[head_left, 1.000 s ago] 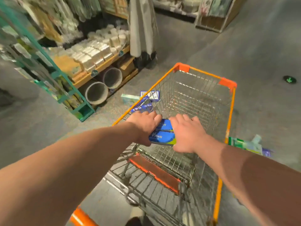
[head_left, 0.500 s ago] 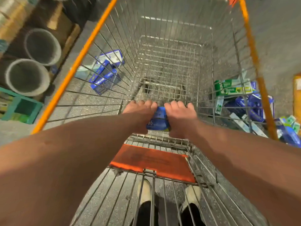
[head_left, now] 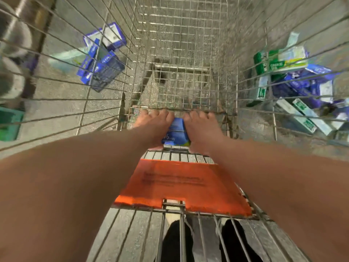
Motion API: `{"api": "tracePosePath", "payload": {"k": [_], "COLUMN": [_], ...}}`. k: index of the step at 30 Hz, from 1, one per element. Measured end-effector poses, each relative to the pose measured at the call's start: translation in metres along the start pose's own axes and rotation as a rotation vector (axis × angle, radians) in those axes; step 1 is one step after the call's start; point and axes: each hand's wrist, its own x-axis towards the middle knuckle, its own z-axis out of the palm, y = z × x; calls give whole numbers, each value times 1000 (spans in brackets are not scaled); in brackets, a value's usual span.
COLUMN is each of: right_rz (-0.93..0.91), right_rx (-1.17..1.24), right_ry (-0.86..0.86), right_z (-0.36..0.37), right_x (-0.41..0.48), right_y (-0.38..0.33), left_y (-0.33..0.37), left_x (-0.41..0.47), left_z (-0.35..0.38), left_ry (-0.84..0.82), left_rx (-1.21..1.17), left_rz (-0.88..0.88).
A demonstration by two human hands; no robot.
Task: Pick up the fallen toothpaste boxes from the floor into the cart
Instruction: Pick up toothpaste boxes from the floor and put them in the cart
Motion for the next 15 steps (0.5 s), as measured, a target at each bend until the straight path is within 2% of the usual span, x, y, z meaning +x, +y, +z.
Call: {"api": "tracePosePath", "payload": {"k": [7,15], "right_rz": [-73,-115], "right_rx": [58,87], "right_ry": [-10,-27], "right_z": [3,7], "right_x": [1,-10], "right_y": [13,15], "left_y": [-16,-3], "left_x": [-5,-12], "left_z": [7,5], "left_ry": [43,7], "left_rx": [-126,-90], "left_rz": [71,56]}}
